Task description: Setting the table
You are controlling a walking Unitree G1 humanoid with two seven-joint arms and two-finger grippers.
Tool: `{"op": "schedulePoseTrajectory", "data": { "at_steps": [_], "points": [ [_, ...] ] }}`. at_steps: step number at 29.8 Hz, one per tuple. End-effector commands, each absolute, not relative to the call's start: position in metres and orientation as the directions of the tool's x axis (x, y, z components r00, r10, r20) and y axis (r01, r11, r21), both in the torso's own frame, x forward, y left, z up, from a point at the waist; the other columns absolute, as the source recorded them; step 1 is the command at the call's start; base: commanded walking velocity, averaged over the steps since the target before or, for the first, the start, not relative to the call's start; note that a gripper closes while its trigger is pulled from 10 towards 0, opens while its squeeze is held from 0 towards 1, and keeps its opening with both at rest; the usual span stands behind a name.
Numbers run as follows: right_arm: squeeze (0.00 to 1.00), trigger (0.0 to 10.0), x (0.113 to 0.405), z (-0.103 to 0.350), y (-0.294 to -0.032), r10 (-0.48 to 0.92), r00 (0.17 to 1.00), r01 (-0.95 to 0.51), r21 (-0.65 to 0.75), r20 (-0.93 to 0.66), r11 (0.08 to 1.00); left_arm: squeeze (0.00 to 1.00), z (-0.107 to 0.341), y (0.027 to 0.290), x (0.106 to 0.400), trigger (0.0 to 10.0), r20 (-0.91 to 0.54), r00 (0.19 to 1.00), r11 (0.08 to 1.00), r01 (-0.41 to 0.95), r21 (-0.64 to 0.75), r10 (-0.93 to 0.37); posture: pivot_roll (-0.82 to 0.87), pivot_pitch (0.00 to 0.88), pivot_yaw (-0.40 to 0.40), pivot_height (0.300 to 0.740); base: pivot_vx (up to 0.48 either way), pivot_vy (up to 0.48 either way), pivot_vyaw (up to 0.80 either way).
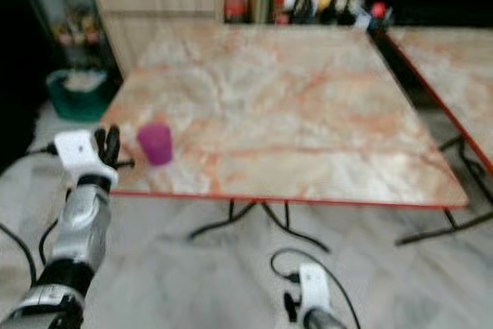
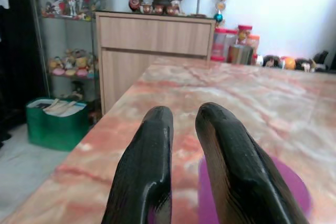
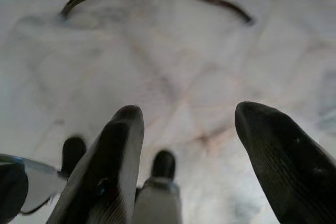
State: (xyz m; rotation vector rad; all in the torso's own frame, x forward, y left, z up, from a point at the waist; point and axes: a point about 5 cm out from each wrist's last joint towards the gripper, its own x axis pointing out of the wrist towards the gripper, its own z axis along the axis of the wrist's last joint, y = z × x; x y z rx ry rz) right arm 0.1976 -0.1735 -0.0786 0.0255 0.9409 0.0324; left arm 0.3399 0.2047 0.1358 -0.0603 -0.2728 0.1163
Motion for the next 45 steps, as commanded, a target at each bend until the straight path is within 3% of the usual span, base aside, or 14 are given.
{"op": "schedulePoseTrajectory", "data": {
  "at_steps": [1, 10, 11, 12, 26, 31, 32, 34, 35, 45],
  "points": [
    [0.0, 10.0, 0.202, -0.077, -0.16, 0.074, 0.595, -0.041, 0.062, -0.8, 0.997, 0.0, 0.14, 0.218, 0.338, 10.0, 0.271, 0.95, 0.988, -0.14, -0.068, 0.153, 0.16, 0.071, -0.029, 0.74, 0.352, 0.0, 0.0],
    [0.0, 10.0, 0.2, -0.078, -0.16, 0.073, 0.592, -0.039, 0.062, -0.803, 0.997, 0.0, 0.145, 0.22, 0.34, 10.0, 0.274, 0.953, 0.99, -0.105, -0.095, 0.127, 0.16, 0.075, -0.028, 0.74, 0.068, 0.0, 0.0],
    [0.0, 10.0, 0.2, -0.078, -0.16, 0.073, 0.591, -0.039, 0.061, -0.803, 0.997, 0.22, 0.146, 0.22, 0.34, 10.0, 0.276, 0.953, 0.99, -0.103, -0.097, 0.126, 0.16, 0.075, -0.028, 0.74, 0.0, 0.0, 0.0],
    [0.0, 10.0, 0.2, -0.078, -0.16, 0.072, 0.591, -0.039, 0.061, -0.803, 0.997, 1.0, 0.147, 0.221, 0.34, 10.0, 0.28, 0.952, 0.99, -0.101, -0.099, 0.125, 0.16, 0.08, -0.025, 0.74, 0.0, 0.0, 0.0],
    [0.0, 10.0, 0.195, -0.081, -0.157, 0.07, 0.583, -0.026, 0.067, -0.809, 0.997, 1.0, 0.162, 0.219, 0.342, 10.0, 0.287, 0.957, 0.997, -0.037, -0.063, 0.054, 0.16, 0.081, -0.008, 0.74, 0.0, 0.0, 0.0],
    [0.0, 10.0, 0.195, -0.081, -0.157, 0.07, 0.585, -0.022, 0.07, -0.808, 0.997, 1.0, 0.167, 0.213, 0.349, 10.0, 0.192, 0.981, 0.998, 0.047, -0.03, -0.04, 0.16, 0.085, -0.005, 0.74, 0.0, 0.0, 0.0],
    [0.0, 10.0, 0.196, -0.081, -0.157, 0.07, 0.585, -0.023, 0.069, -0.808, 0.997, 0.53, 0.166, 0.21, 0.35, 10.0, 0.167, 0.984, 0.997, 0.068, -0.031, -0.062, 0.17, 0.085, -0.006, 0.74, 0.0, 0.0, 0.0],
    [0.0, 10.0, 0.196, -0.081, -0.157, 0.07, 0.585, -0.024, 0.069, -0.808, 0.997, 0.53, 0.166, 0.209, 0.351, 10.0, 0.151, 0.986, 0.997, 0.074, -0.023, -0.07, 0.17, 0.085, -0.006, 0.74, 0.0, 0.0, 0.0],
    [0.0, 10.0, 0.195, -0.081, -0.157, 0.07, 0.584, -0.025, 0.069, -0.809, 0.997, 0.0, 0.168, 0.207, 0.352, 10.0, 0.152, 0.986, 0.997, 0.075, -0.024, -0.07, 0.17, 0.085, -0.006, 0.74, 0.0, 0.0, 0.0],
    [0.0, 10.0, 0.195, -0.081, -0.157, 0.07, 0.584, -0.021, 0.071, -0.809, 0.997, 0.0, 0.175, 0.215, 0.364, 10.0, 0.093, 0.995, 0.996, -0.04, -0.08, 0.047, 0.16, 0.084, -0.005, 0.74, 0.0, 0.0, 0.0]
  ]
}}
